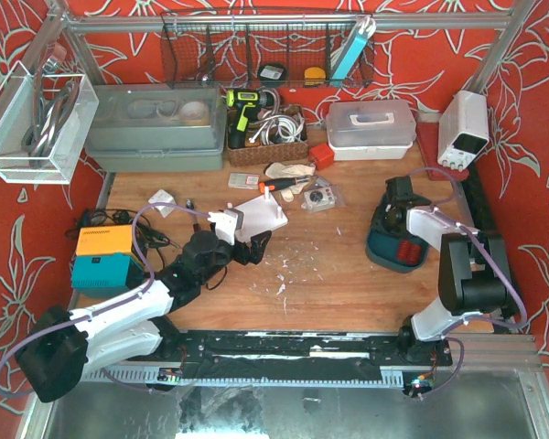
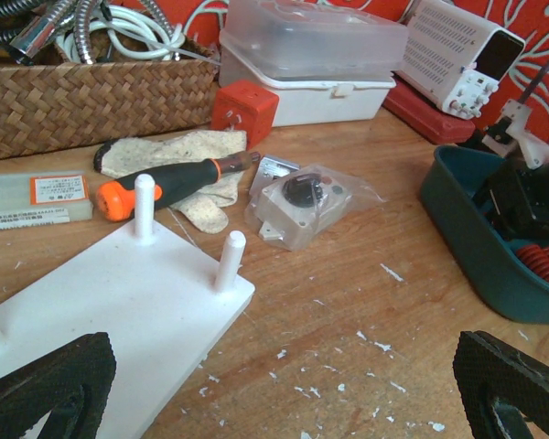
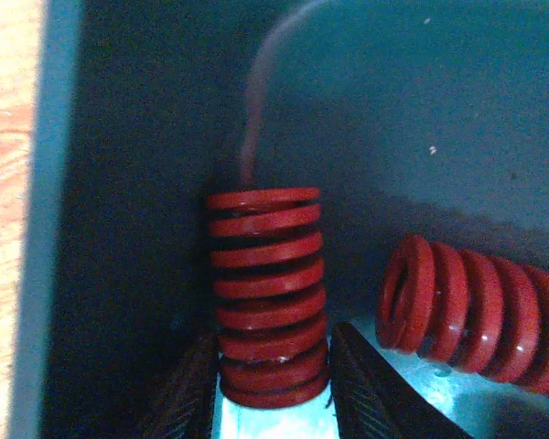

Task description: Install the large spring

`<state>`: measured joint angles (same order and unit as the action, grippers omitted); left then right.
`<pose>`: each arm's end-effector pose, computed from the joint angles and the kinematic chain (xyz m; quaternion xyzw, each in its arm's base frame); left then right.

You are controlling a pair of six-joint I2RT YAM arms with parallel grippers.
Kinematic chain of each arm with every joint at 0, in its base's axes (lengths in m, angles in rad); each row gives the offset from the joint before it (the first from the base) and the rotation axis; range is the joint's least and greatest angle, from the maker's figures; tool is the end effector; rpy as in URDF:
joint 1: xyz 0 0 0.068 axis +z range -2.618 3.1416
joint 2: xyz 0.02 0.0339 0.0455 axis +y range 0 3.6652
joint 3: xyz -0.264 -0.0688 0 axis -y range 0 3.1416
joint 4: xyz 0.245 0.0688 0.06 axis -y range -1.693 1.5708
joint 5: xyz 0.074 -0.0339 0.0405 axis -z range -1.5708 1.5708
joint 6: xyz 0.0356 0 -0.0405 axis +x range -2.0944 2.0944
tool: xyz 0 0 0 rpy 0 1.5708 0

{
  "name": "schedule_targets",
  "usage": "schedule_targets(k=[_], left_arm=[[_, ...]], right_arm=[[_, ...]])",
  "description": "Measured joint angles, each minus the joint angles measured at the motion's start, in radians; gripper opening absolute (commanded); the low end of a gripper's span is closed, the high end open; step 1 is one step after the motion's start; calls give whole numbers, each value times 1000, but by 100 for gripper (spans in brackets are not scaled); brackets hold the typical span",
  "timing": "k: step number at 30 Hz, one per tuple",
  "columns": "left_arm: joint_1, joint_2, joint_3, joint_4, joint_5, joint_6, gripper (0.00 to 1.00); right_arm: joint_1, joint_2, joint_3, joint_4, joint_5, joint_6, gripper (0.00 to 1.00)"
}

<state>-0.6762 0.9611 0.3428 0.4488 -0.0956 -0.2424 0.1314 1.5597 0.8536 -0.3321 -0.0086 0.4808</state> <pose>0.1668 -0.1295 0.2183 0.1342 0.7523 -0.2527 0.5934 0.2955 0.0394 0.1697 0.1666 0.9503 0.0833 0.2497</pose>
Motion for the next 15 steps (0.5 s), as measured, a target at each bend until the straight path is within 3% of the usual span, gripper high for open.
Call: schedule_targets(k=[7, 15], left_arm=[[0, 0, 0, 0, 0, 0, 100], [0, 0, 0, 0, -1, 0, 100]], right_arm=[[0, 63, 11, 0, -1, -5, 38], [-1, 80, 30, 2, 1, -27, 24]])
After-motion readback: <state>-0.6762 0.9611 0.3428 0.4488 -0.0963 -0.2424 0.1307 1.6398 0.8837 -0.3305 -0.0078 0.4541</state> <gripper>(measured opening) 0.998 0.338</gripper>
